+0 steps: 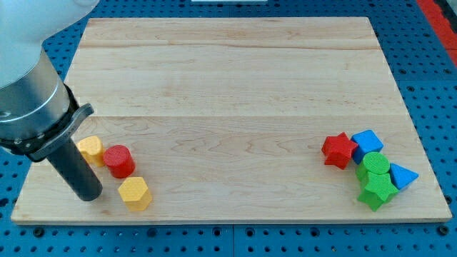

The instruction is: Move the yellow hexagon to the bottom center

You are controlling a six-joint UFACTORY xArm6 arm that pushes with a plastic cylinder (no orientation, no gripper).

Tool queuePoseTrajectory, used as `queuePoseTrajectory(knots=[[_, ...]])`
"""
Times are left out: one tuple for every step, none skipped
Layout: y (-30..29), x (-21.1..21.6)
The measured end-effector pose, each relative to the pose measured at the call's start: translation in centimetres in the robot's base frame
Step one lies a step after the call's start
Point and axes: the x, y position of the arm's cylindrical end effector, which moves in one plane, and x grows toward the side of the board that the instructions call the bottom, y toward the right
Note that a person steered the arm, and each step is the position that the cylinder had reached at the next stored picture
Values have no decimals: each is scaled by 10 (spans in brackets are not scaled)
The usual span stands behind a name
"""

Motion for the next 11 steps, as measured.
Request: queuePoseTrajectory(knots=[[25,0],[37,6],[40,9],[49,10],[60,10],[79,10],[103,10],[133,10],[168,10],[211,10],[258,9]])
